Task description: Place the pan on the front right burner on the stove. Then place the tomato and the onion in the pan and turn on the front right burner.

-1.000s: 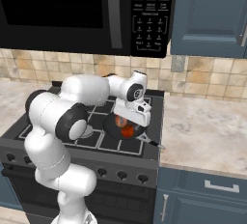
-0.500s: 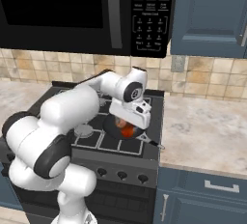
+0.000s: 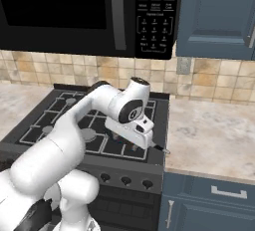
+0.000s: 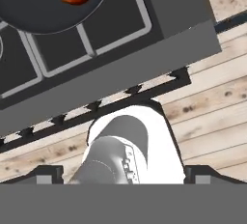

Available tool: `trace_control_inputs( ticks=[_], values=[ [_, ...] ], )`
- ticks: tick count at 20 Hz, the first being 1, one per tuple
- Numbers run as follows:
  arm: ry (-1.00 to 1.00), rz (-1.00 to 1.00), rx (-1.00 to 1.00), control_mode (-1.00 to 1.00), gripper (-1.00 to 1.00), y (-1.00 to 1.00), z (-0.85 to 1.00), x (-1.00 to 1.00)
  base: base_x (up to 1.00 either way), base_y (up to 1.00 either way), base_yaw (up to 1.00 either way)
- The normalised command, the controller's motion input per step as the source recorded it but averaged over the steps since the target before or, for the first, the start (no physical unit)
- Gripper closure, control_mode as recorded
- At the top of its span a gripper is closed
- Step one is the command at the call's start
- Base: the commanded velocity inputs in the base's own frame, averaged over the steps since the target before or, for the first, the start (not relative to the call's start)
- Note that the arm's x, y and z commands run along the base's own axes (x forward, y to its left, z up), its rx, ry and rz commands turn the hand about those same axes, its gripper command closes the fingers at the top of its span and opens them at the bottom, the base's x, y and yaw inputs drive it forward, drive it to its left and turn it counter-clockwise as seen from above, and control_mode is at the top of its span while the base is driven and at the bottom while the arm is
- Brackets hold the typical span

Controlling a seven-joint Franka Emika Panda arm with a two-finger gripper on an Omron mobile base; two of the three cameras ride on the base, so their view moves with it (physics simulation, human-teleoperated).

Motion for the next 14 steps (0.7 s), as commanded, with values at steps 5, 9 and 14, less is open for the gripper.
trace_control_inputs(
  ticks=[5, 9, 14],
  values=[
    [-0.17, 0.01, 0.03, -1.0, -1.0, -0.06, 0.23, -0.78, 0.0, 0.0, 0.0],
    [-0.16, 0.03, 0.06, -1.0, -1.0, -0.19, 0.08, -0.56, 0.0, 0.0, 0.0],
    [-0.17, 0.06, 0.08, -1.0, -1.0, -0.24, 0.0, -0.38, 0.0, 0.0, 0.0]
  ],
)
